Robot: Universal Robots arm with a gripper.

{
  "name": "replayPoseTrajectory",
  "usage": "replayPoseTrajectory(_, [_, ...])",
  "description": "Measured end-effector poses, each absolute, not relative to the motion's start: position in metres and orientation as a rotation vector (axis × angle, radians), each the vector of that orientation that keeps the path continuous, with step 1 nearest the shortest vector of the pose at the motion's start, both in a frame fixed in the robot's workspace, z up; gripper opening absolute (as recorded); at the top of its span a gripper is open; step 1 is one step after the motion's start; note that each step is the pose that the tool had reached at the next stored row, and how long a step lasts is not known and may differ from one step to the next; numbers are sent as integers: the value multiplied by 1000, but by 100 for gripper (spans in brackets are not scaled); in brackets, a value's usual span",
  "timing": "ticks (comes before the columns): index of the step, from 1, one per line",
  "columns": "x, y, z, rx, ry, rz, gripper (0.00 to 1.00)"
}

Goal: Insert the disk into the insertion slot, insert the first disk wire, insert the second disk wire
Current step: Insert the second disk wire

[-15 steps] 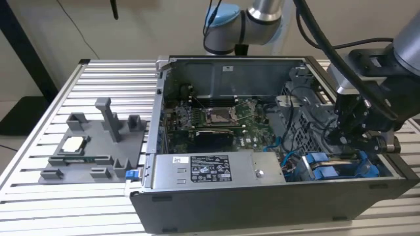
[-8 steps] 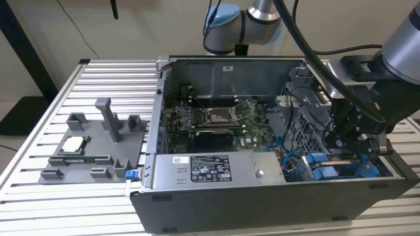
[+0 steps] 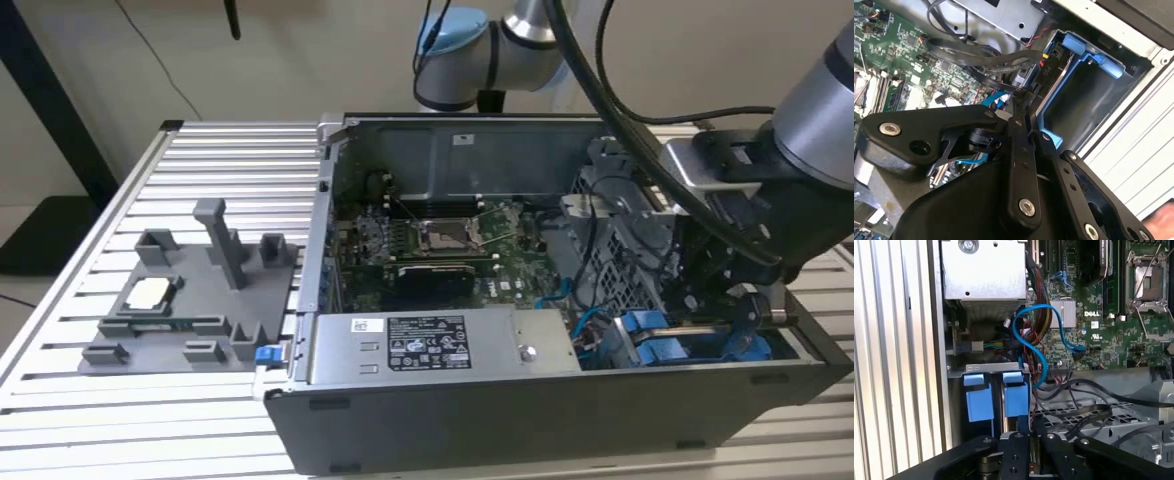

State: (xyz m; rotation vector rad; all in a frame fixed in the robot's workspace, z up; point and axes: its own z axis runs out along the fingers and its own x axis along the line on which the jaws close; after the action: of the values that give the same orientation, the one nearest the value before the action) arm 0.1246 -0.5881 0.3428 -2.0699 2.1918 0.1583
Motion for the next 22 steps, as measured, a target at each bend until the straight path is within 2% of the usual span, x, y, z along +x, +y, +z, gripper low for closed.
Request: replayPoseTrajectory(22, [128,-588,337,-2006,2259,137,16])
